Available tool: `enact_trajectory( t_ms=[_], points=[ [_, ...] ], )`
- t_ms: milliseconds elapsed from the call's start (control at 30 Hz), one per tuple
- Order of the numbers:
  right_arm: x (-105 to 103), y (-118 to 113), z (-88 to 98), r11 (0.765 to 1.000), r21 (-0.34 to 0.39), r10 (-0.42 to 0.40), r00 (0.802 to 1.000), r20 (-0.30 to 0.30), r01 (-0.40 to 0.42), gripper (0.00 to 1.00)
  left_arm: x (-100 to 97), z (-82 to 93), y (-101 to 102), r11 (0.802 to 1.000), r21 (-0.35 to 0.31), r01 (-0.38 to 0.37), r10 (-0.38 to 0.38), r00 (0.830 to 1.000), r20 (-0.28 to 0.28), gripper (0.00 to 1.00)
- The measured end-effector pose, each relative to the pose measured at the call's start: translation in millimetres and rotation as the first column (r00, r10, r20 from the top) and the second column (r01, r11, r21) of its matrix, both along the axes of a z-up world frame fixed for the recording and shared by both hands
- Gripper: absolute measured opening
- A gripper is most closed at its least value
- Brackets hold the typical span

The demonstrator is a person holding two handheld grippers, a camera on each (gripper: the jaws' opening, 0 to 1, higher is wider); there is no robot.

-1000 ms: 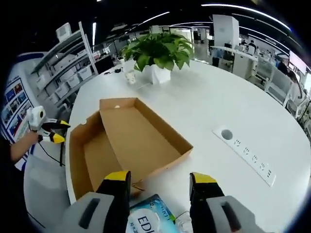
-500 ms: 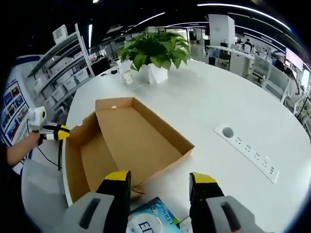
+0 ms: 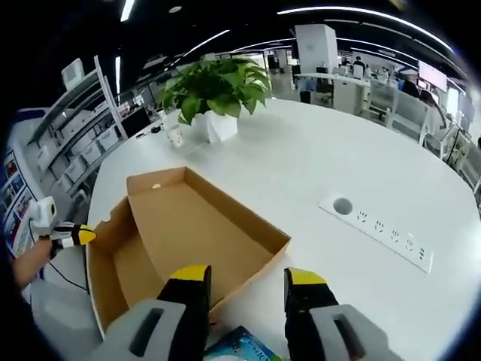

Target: Operate the shoe box by opening the lid, removing the specified soft item, and placing it in the target area until the item is outside and the box remains undamaged.

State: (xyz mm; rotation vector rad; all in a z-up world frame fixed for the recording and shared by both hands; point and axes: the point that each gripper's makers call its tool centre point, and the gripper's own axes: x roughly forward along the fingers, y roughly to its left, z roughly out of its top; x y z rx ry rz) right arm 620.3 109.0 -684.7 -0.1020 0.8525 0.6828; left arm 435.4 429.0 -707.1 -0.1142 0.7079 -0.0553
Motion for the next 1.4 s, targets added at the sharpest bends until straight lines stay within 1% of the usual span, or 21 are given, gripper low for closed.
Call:
enact_trajectory(
  t_ms=[133,300,367,433,467,600,633,667,700,733,767,833,933,967,1000,1100,1233,1400],
  points=[
    [5,-1,-5.9,0.998,-0.011,-0.06,0.998,-0.009,0.059,0.35,0.1,-0.5,1,1.0,0.0,-0.009,0.009,1.0,-0.001,0.02],
    [11,5,-13.8,0.995,-0.028,-0.1,0.995,-0.01,0.1,0.34,0.6,-1.1,1,1.0,0.008,-0.004,0.004,1.0,-0.013,0.02],
    [13,5,-18.3,0.99,-0.048,-0.134,0.991,-0.014,0.133,0.31,1.0,-1.6,2,1.0,0.007,-0.006,0.006,1.0,-0.018,0.02],
    [16,7,-20.4,0.989,-0.042,-0.145,0.989,-0.005,0.144,0.27,1.1,-1.8,2,1.0,-0.002,-0.011,0.011,1.0,-0.022,0.02],
    [19,7,-22.6,0.985,-0.045,-0.167,0.986,-0.008,0.167,0.26,1.0,-2.2,2,1.0,-0.007,-0.011,0.011,1.0,-0.024,0.02],
    [24,11,-31.5,0.978,-0.025,-0.208,0.977,-0.044,0.207,0.22,1.3,-2.6,1,1.0,-0.009,-0.007,0.006,0.999,-0.041,0.02],
    [27,10,-33.7,0.977,-0.035,-0.211,0.977,-0.037,0.21,0.19,1.0,-2.9,1,1.0,-0.007,-0.007,0.007,0.999,-0.043,0.02],
    [28,6,-36.7,0.972,-0.057,-0.231,0.972,-0.031,0.229,0.18,0.7,-3.0,1,1.0,-0.004,-0.007,0.007,0.999,-0.044,0.02],
    [26,8,-38.5,0.974,-0.054,-0.224,0.974,-0.039,0.222,0.17,0.6,-3.1,1,1.0,-0.003,-0.006,0.006,0.999,-0.043,0.02],
    [24,9,-41.7,0.972,-0.043,-0.234,0.97,-0.064,0.232,0.17,0.3,-3.1,0,1.0,-0.006,-0.009,0.008,0.999,-0.042,0.02],
    [22,9,-43.7,0.969,-0.044,-0.245,0.966,-0.077,0.242,0.17,0.2,-3.2,0,1.0,-0.008,-0.01,0.009,0.999,-0.042,0.02],
    [26,5,-48.7,0.965,-0.057,-0.261,0.962,-0.082,0.257,0.17,0.2,-3.4,0,1.0,-0.012,-0.01,0.01,0.999,-0.044,0.01],
    [23,6,-52.3,0.958,-0.043,-0.286,0.951,-0.116,0.283,0.12,0.3,-3.8,0,1.0,-0.007,-0.007,0.007,0.999,-0.048,0.01],
    [21,6,-52.4,0.956,-0.033,-0.293,0.948,-0.128,0.291,0.1,0.3,-3.8,0,1.0,-0.007,-0.007,0.007,0.999,-0.049,0.01],
    [21,7,-52.4,0.959,-0.033,-0.285,0.95,-0.127,0.283,0.08,0.1,-3.8,0,1.0,-0.008,-0.007,0.007,0.999,-0.049,0.01],
    [18,6,-52.4,0.953,-0.042,-0.303,0.944,-0.133,0.3,0.06,0.3,-4.2,0,1.0,-0.007,-0.006,0.005,0.999,-0.049,0.01],
    [16,5,-50.0,0.947,-0.062,-0.321,0.94,-0.117,0.316,0.03,0.0,-4.3,-1,1.0,-0.004,-0.006,0.006,0.999,-0.047,0.01],
    [18,4,-40.6,0.935,-0.046,-0.354,0.93,-0.101,0.351,0.01,-0.3,-4.5,-1,1.0,-0.007,-0.007,0.007,0.999,-0.047,0.01]
  ],
)
